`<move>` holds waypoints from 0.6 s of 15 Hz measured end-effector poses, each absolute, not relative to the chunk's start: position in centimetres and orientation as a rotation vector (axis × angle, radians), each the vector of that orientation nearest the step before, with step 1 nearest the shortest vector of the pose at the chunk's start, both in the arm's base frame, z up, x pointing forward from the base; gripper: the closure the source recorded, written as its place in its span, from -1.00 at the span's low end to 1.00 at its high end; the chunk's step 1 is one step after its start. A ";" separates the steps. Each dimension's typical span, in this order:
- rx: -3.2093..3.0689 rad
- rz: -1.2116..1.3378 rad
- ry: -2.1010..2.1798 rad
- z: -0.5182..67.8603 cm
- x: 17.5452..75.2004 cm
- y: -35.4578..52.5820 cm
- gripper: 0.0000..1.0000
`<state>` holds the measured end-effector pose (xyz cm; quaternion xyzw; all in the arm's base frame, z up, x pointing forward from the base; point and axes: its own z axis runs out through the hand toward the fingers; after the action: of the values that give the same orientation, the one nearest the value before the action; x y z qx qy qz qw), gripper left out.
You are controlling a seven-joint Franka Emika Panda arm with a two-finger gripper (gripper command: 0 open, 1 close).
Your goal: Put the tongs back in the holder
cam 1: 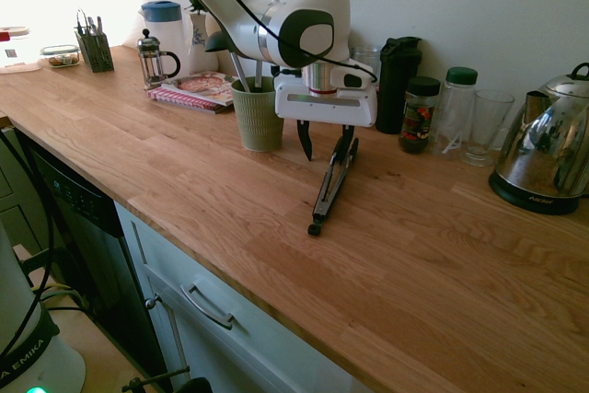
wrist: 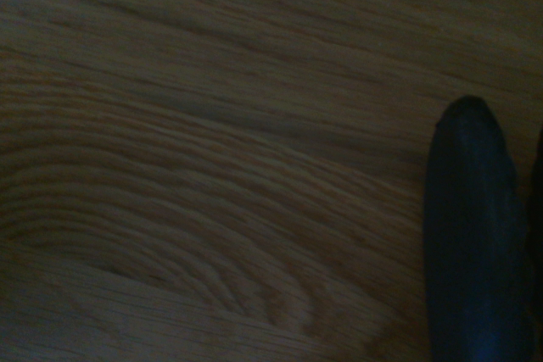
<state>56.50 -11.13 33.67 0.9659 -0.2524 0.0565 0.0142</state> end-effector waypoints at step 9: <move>2.984 0.172 -0.847 33.6 55.9 -13.6 1.00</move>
<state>55.91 -13.57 33.57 0.9604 -0.2726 0.0553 0.0173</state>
